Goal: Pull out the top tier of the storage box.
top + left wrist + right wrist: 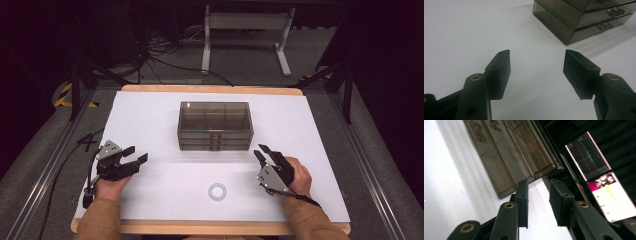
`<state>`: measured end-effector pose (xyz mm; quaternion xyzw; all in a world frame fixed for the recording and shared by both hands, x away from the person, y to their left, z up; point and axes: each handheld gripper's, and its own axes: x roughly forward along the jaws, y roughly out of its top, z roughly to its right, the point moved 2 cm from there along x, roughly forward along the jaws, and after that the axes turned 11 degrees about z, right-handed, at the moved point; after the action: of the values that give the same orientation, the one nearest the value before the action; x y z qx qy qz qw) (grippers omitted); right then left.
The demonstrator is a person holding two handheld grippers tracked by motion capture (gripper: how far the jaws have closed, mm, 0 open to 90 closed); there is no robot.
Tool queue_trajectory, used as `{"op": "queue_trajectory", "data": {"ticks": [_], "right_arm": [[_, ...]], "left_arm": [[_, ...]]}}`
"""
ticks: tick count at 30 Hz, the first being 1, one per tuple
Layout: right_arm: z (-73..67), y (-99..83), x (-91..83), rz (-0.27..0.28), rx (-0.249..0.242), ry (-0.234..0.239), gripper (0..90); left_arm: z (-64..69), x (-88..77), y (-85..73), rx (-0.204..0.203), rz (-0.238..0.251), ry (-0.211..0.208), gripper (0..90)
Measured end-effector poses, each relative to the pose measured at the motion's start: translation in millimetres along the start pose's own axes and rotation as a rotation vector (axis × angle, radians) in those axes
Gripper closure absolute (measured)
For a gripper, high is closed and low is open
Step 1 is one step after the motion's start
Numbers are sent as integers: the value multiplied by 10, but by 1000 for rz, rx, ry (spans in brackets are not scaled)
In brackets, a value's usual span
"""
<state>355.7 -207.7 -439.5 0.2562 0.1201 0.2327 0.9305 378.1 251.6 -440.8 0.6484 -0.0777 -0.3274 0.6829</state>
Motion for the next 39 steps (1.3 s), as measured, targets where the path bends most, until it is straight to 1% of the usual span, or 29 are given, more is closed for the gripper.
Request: {"op": "queue_trajectory", "data": {"ticks": [2,3,4,5,7,11,13,15,17,19,21,24,25,29,31,39], "right_arm": [[-17,29,3,-7,-23,-6,690],[-17,29,3,-7,-23,-6,690],[-32,54,6,-20,-59,-11,689],[-47,81,7,-30,-82,-20,684],[-53,95,7,-32,-89,-28,684],[-79,182,4,-47,-140,-64,684],[-100,222,12,-56,-171,-74,682],[-122,259,20,-66,-194,-91,648],[-133,303,28,-78,-216,-105,651],[-142,328,32,-78,-222,-110,658],[-158,381,36,-86,-242,-115,679],[-197,456,52,-101,-288,-119,692],[-213,478,62,-98,-304,-122,691],[-267,530,93,-126,-343,-105,693],[-293,567,111,-121,-368,-104,708],[-371,703,177,-136,-410,-124,723]], "left_arm": [[3,-3,-10,3,-1,3,395],[3,-3,-10,3,-1,3,395],[3,-3,-14,3,-2,1,395],[2,-6,-17,4,-7,2,394],[0,-8,-18,4,-5,5,394],[-1,-16,-23,2,-9,4,394],[1,-17,-26,5,-9,3,395],[3,-17,-27,8,-9,3,395],[8,-14,-29,7,-8,3,395],[11,-13,-30,8,-10,3,395],[16,-11,-31,8,-12,5,394],[21,-10,-32,9,-14,5,393],[21,-10,-32,9,-15,5,393],[21,-10,-35,8,-15,6,391],[20,-9,-35,7,-15,6,392],[26,-3,-34,11,-22,6,390]]}}
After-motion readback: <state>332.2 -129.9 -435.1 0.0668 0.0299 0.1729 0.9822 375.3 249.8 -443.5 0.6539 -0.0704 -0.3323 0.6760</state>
